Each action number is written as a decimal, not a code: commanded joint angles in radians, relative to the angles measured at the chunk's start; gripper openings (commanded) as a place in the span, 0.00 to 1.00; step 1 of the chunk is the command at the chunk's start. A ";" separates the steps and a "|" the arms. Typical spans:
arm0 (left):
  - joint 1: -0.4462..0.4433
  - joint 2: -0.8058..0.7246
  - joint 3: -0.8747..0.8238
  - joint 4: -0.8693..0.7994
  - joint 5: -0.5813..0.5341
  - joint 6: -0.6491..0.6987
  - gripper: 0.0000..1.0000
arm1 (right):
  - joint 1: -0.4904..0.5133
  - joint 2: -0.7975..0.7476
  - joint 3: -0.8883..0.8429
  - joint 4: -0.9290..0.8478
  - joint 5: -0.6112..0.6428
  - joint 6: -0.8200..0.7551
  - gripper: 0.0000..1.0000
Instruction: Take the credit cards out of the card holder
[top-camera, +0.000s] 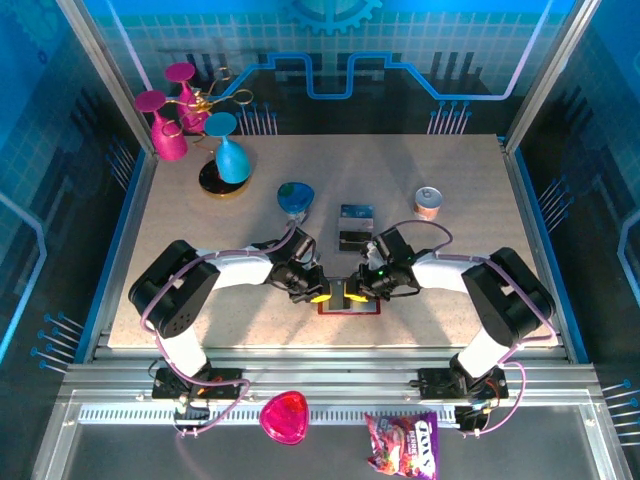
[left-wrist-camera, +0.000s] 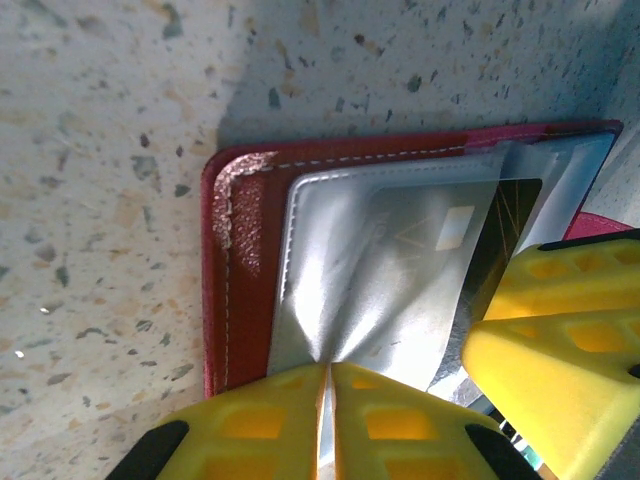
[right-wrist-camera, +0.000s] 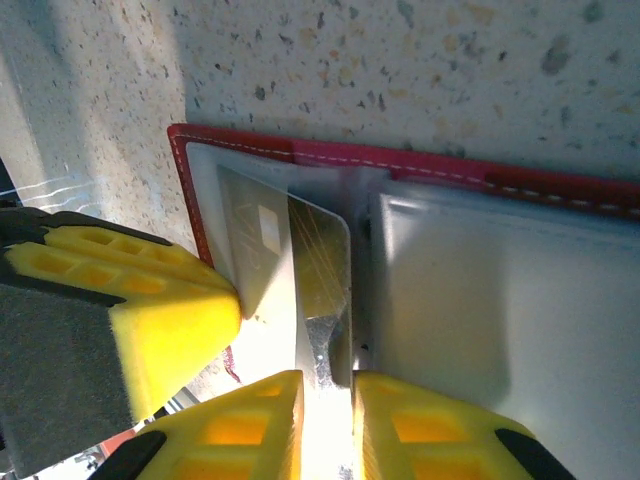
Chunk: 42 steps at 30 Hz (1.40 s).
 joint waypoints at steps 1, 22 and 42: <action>-0.005 0.024 -0.031 -0.032 -0.020 0.010 0.11 | -0.013 -0.025 -0.006 0.016 -0.023 0.012 0.19; -0.004 0.019 -0.035 -0.031 -0.021 0.008 0.11 | -0.052 -0.065 0.016 -0.148 0.043 -0.094 0.09; -0.004 0.005 -0.055 -0.012 -0.019 0.001 0.12 | -0.063 -0.117 0.120 -0.409 0.171 -0.229 0.08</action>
